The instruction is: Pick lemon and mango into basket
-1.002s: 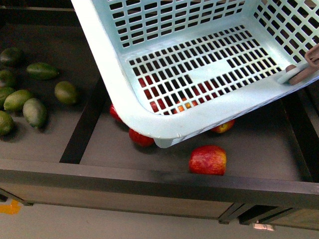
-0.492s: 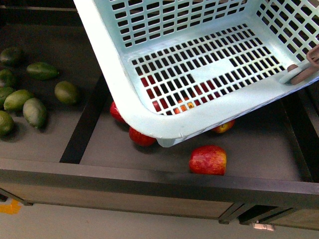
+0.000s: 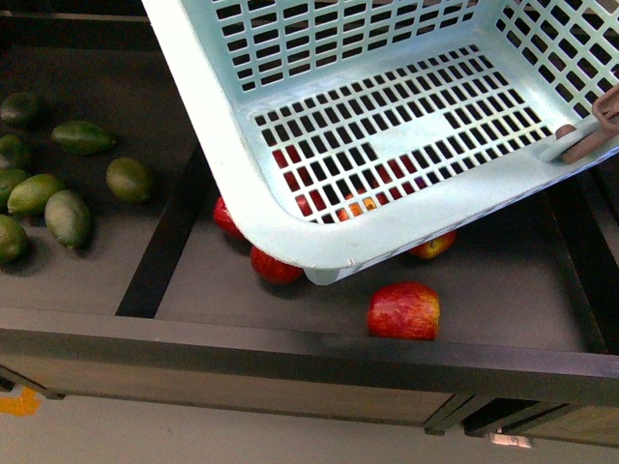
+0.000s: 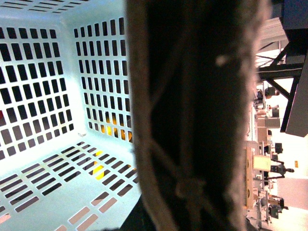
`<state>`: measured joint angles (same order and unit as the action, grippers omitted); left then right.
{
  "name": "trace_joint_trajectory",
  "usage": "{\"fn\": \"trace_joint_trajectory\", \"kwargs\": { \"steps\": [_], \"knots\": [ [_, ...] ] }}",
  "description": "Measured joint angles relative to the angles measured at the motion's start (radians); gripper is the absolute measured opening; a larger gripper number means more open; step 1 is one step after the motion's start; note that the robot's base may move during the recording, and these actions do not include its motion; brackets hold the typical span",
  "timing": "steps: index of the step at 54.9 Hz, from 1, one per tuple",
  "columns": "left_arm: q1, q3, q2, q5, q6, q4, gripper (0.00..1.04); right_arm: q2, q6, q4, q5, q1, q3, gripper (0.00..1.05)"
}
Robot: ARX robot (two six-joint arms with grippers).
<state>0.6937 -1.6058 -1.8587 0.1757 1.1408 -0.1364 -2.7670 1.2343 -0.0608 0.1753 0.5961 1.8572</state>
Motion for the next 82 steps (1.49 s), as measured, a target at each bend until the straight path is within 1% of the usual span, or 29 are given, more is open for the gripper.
{"fn": "trace_joint_trajectory", "kwargs": {
  "steps": [11, 14, 17, 21, 27, 34, 36, 39, 43, 48, 54, 57, 61, 69, 79, 82],
  "knots": [
    [0.0, 0.0, 0.0, 0.0, 0.0, 0.0, 0.04, 0.017, -0.028, 0.001, 0.027, 0.015, -0.015, 0.65],
    [0.0, 0.0, 0.0, 0.0, 0.0, 0.0, 0.04, 0.032, -0.04, 0.007, 0.042, 0.022, -0.031, 0.65],
    [0.0, 0.0, 0.0, 0.0, 0.0, 0.0, 0.04, 0.067, -0.073, 0.02, 0.077, 0.036, -0.063, 0.65],
    [0.0, 0.0, 0.0, 0.0, 0.0, 0.0, 0.04, 0.143, -0.126, 0.05, 0.151, 0.058, -0.127, 0.65],
    [0.0, 0.0, 0.0, 0.0, 0.0, 0.0, 0.04, 0.309, -0.224, 0.111, 0.29, 0.086, -0.255, 0.65],
    [0.0, 0.0, 0.0, 0.0, 0.0, 0.0, 0.04, 0.579, -0.391, 0.221, 0.486, 0.114, -0.455, 0.65],
    [0.0, 0.0, 0.0, 0.0, 0.0, 0.0, 0.04, 0.637, -0.431, 0.243, 0.527, 0.12, -0.497, 0.65],
    [0.0, 0.0, 0.0, 0.0, 0.0, 0.0, 0.04, 0.734, -0.505, 0.276, 0.586, 0.125, -0.567, 0.65],
    [0.0, 0.0, 0.0, -0.001, 0.0, 0.0, 0.04, 0.826, -0.564, 0.304, 0.632, 0.126, -0.632, 0.65],
    [0.0, 0.0, 0.0, -0.001, 0.0, 0.0, 0.04, 0.996, -0.688, 0.369, 0.699, 0.111, -0.753, 0.65],
    [0.0, 0.0, 0.0, 0.0, 0.0, 0.0, 0.04, 1.126, -0.81, 0.447, 0.717, 0.068, -0.842, 0.65],
    [0.0, 0.0, 0.0, 0.001, 0.0, 0.0, 0.04, 1.207, -0.901, 0.505, 0.706, 0.012, -0.894, 0.65],
    [0.0, 0.0, 0.0, 0.001, 0.0, 0.0, 0.04, 1.269, -0.971, 0.539, 0.674, -0.058, -0.931, 0.65],
    [0.0, 0.0, 0.0, 0.0, 0.0, 0.0, 0.04, 1.314, -1.03, 0.558, 0.604, -0.187, -0.962, 0.65],
    [0.0, 0.0, 0.0, 0.0, 0.0, 0.0, 0.04, 1.316, -1.032, 0.536, 0.51, -0.326, -0.976, 0.65],
    [0.0, 0.0, 0.0, 0.0, 0.0, 0.0, 0.04, 1.316, -1.02, 0.529, 0.468, -0.383, -0.978, 0.65]
  ]
}}
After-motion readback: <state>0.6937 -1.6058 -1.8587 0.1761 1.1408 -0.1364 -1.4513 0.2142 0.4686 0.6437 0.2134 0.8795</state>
